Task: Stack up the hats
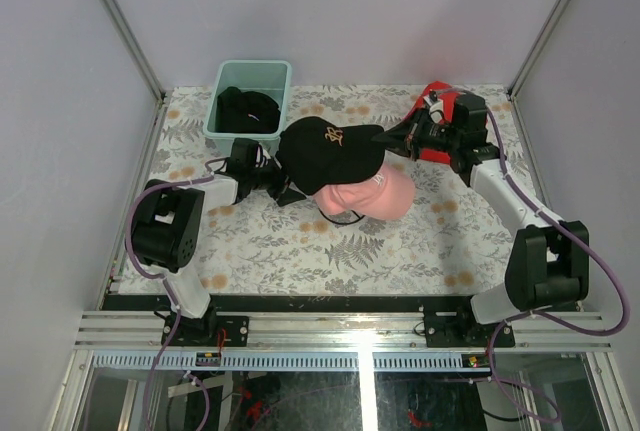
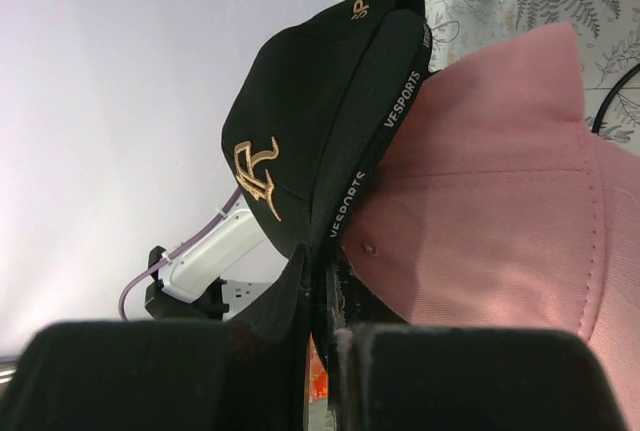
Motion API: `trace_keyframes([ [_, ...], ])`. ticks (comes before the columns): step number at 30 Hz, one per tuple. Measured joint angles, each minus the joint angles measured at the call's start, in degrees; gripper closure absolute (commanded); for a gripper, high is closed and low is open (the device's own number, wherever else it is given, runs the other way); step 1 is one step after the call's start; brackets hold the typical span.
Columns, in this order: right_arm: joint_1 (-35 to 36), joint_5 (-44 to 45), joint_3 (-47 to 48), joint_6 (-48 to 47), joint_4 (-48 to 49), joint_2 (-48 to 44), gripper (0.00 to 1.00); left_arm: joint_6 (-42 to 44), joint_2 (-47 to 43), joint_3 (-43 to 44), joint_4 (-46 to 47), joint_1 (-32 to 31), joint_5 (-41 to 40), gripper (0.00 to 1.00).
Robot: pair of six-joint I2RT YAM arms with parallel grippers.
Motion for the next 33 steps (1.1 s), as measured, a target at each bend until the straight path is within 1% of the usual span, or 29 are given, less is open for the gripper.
trace_keyframes([
  [8, -1.7, -0.7, -4.7, -1.8, -2.1, -5.0, 1.00, 0.0, 0.7, 0.2, 0.0, 0.0, 0.1, 0.42],
  [14, -5.3, -2.8, -5.3, -4.8, -6.1, -7.0, 1.00, 0.1, 1.2, 1.2, -0.1, 0.0, 0.3, 0.42],
  [19, -6.7, -4.0, -5.6, -5.9, -6.6, -7.3, 1.00, 0.2, 1.3, 1.8, -0.3, 0.0, 0.5, 0.42],
  [27, -6.8, -6.3, -3.2, -3.9, -4.5, -3.1, 1.00, 1.4, 0.7, 1.4, -0.9, 0.0, 1.3, 0.41],
  [33, -6.8, -6.5, 0.3, -0.4, 0.3, 2.4, 1.00, 2.7, -5.9, -5.5, -0.7, -0.3, 1.4, 0.41],
])
